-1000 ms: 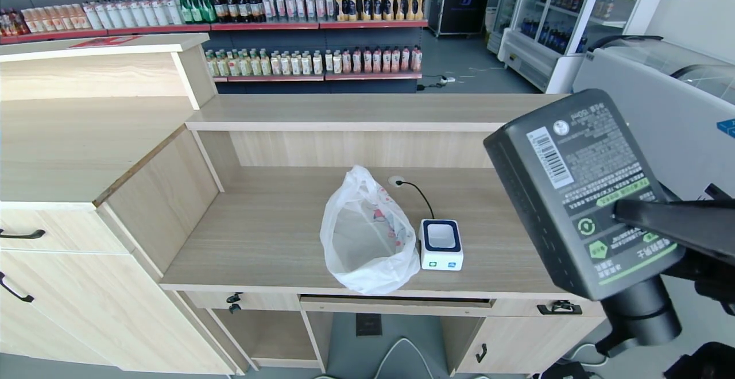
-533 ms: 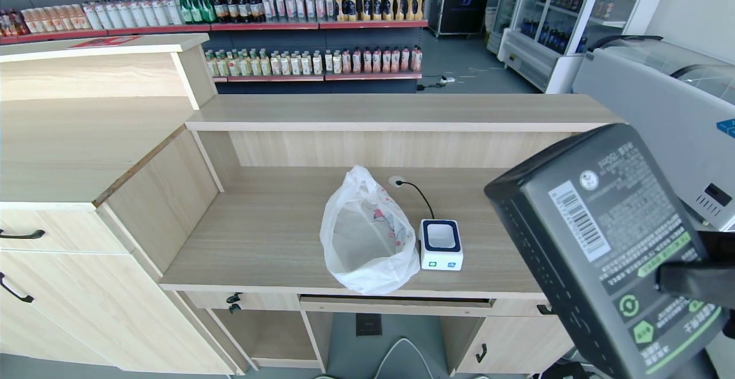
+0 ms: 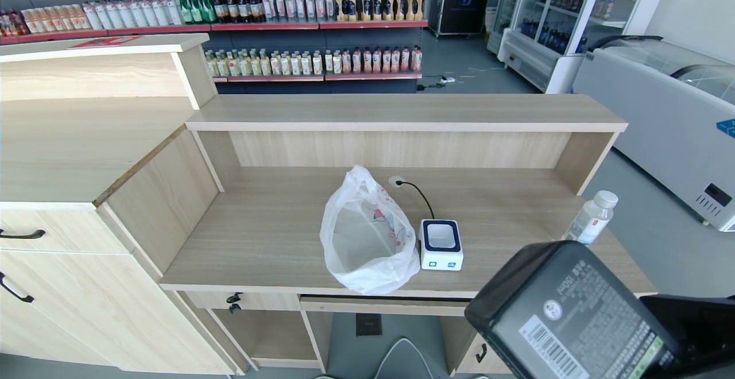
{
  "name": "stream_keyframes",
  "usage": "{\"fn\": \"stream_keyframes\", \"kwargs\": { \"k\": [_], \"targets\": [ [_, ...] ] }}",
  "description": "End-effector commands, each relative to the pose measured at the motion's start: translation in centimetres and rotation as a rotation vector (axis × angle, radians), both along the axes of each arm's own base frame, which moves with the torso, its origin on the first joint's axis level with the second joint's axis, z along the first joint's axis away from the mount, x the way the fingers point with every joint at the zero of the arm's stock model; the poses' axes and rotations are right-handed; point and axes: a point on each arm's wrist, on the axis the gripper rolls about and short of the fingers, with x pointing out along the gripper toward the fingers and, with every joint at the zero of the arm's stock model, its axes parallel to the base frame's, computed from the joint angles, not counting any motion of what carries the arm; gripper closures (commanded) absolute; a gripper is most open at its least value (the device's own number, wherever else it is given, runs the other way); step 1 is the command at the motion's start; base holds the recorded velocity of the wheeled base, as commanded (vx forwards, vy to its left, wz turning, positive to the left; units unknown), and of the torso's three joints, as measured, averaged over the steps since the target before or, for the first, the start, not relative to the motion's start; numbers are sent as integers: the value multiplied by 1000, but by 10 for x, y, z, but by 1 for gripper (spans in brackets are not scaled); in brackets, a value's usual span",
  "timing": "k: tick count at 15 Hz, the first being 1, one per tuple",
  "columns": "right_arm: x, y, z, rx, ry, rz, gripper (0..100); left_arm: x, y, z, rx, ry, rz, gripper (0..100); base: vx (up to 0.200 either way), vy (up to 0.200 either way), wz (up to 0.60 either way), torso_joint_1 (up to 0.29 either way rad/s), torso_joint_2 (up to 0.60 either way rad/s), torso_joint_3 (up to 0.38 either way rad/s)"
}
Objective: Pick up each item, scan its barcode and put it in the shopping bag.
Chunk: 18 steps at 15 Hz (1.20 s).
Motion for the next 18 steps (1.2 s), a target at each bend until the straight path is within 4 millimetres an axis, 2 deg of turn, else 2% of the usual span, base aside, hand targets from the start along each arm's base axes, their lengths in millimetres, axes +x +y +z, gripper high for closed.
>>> {"fn": "stream_keyframes", "kwargs": {
  "k": [1, 5, 10, 18],
  "targets": [
    [-3, -1, 3, 10, -19, 3, 100, 0, 0, 0, 0, 1, 1, 0, 0, 0, 0, 0, 0, 0],
    [2, 0, 10, 28, -47, -37, 100, 0, 0, 0, 0, 1, 1, 0, 0, 0, 0, 0, 0, 0],
    [13, -1, 5, 16, -24, -112, 100, 0, 0, 0, 0, 1, 1, 0, 0, 0, 0, 0, 0, 0],
    [12, -3, 5, 15, -22, -119, 100, 0, 0, 0, 0, 1, 1, 0, 0, 0, 0, 0, 0, 0]
  ]
}}
